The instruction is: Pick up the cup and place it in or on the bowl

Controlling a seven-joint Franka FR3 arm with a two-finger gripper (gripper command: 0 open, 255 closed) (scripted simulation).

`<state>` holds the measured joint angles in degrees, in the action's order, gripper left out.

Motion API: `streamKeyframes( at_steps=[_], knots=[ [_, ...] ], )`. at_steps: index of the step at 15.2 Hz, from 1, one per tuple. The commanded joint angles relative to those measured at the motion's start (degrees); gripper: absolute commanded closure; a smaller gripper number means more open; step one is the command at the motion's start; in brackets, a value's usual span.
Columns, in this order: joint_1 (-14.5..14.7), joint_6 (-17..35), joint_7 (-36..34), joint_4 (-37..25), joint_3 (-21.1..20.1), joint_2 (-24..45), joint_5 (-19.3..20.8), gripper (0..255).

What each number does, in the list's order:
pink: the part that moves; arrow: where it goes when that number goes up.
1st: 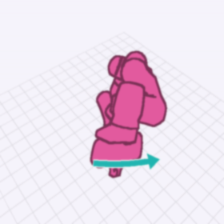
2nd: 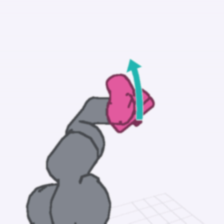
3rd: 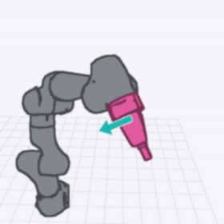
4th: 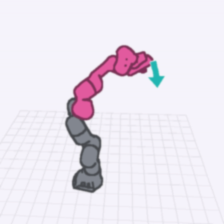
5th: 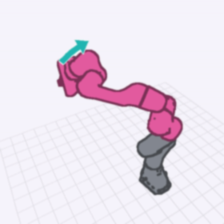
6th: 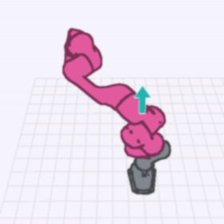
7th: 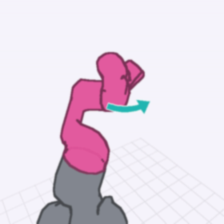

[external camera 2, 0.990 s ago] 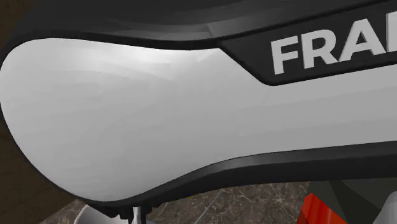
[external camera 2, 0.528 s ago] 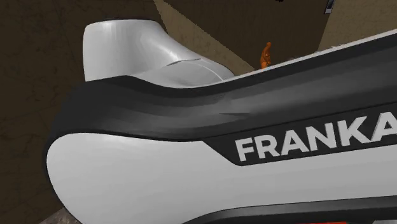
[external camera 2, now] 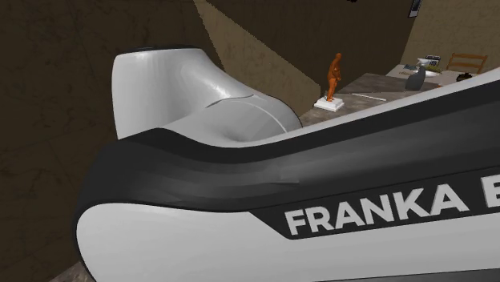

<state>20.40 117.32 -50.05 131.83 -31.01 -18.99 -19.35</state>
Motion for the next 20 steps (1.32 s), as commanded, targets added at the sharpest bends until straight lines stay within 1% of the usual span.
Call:
streamKeyframes(
  at_steps=[1,2,3,8,12,20],
  knots=[
    [0.02,0.03,-0.02,0.1,-0.06,0.11,0.0,255],
    [0.02,0.03,-0.02,0.1,-0.06,0.12,0.0,255],
    [0.01,0.06,-0.04,0.09,-0.07,0.16,0.02,0],
    [0.02,0.03,-0.02,0.1,-0.06,0.12,0.0,0],
    [-0.39,-7.58,0.12,-5.17,1.92,-2.13,0.48,0],
    [-0.38,-7.56,0.12,-5.16,1.93,-2.13,0.48,0]
  ],
)
